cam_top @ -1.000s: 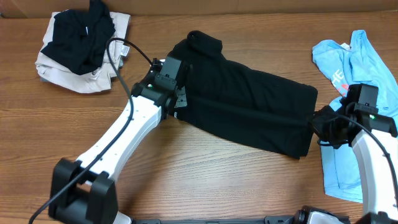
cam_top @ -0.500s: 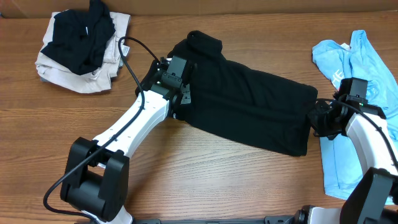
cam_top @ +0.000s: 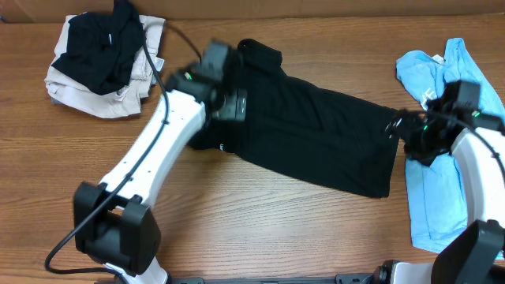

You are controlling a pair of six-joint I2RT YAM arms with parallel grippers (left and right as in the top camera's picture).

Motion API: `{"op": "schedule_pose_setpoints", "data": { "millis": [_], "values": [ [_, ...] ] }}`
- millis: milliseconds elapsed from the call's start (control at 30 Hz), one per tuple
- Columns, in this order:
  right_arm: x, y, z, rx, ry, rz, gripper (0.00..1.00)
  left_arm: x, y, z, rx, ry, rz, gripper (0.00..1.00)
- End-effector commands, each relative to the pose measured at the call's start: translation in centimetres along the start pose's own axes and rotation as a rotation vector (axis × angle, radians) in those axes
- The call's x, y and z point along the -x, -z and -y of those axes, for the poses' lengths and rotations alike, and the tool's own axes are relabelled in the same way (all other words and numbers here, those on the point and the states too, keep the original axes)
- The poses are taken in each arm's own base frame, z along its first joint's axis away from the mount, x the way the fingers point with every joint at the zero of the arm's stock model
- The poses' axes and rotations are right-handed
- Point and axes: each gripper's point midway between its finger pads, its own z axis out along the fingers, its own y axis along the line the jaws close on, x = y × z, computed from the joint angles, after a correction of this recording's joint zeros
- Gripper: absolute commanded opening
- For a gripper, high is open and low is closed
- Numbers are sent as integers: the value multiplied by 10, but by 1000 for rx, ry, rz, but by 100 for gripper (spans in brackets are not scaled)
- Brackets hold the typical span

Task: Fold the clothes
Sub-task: 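Grasp the t-shirt's near edge with both grippers and fold it upward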

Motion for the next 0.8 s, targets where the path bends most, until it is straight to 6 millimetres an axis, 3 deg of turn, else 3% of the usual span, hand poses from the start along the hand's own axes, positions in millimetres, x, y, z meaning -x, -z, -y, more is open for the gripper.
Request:
{"op": "schedule_pose_setpoints", "data": {
  "millis": [0,67,133,200,233,300,367,500,667,767],
  "values": [
    [23,59,-51,127,198,97,84,52,72,29,-179,-137,151,100],
    [26,84,-65,138,254,125,84,72,95,30,-187,-150,225,100],
    [27,103,-77,147,285,145,84,85,105,31,-191,-146,268,100],
    [23,113,-85,154,315,147,84,83,102,31,-188,-147,245,100],
    [14,114,-90,146,337,122,83,64,89,28,-172,-153,154,100],
    [3,108,-91,132,347,82,83,39,73,18,-124,-153,24,100],
    [-11,98,-95,130,367,35,81,11,57,-5,-13,-91,-120,100],
    [-23,83,-101,130,398,-12,81,-20,45,-31,80,-35,-288,93],
    [-26,66,-99,124,400,-36,81,-32,35,-50,111,-3,-362,86],
    [-25,55,-96,122,399,-42,81,-40,24,-55,76,-13,-398,72]
  ]
}}
